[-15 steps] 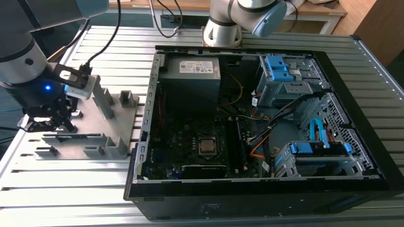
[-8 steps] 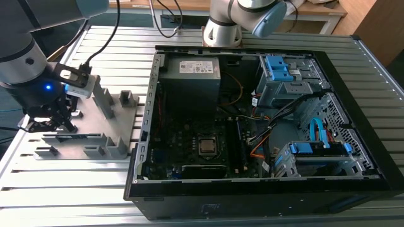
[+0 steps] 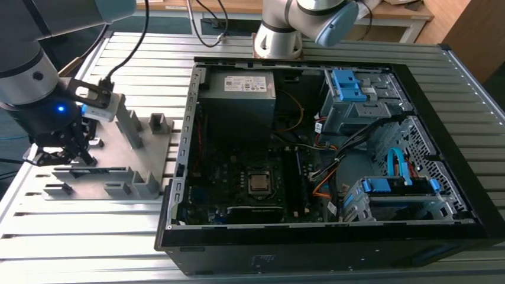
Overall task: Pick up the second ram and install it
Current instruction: 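Pick up the second ram and move it above second insertion slot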
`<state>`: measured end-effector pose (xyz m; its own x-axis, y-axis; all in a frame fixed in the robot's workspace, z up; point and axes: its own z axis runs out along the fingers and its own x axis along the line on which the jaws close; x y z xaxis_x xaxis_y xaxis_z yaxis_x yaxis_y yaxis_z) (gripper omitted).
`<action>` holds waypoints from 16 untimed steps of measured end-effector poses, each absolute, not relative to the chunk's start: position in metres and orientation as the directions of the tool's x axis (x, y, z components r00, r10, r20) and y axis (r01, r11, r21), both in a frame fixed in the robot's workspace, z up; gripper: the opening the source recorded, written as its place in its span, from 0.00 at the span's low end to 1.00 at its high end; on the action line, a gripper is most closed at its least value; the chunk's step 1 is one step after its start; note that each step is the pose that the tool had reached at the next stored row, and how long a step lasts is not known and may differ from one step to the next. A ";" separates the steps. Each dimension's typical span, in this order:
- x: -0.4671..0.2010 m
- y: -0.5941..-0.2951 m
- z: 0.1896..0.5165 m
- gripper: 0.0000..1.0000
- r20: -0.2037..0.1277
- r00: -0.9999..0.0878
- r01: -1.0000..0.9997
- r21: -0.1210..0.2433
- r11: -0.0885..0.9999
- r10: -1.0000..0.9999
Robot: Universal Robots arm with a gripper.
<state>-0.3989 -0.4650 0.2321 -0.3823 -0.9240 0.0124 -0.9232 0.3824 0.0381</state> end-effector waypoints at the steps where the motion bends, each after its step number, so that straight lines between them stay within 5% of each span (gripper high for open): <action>1: -0.399 -0.465 0.232 0.10 0.012 -0.379 -0.924 0.038 0.379 -0.925; 16: -0.399 -0.465 0.232 0.10 0.008 -0.302 -0.953 0.040 0.302 -0.953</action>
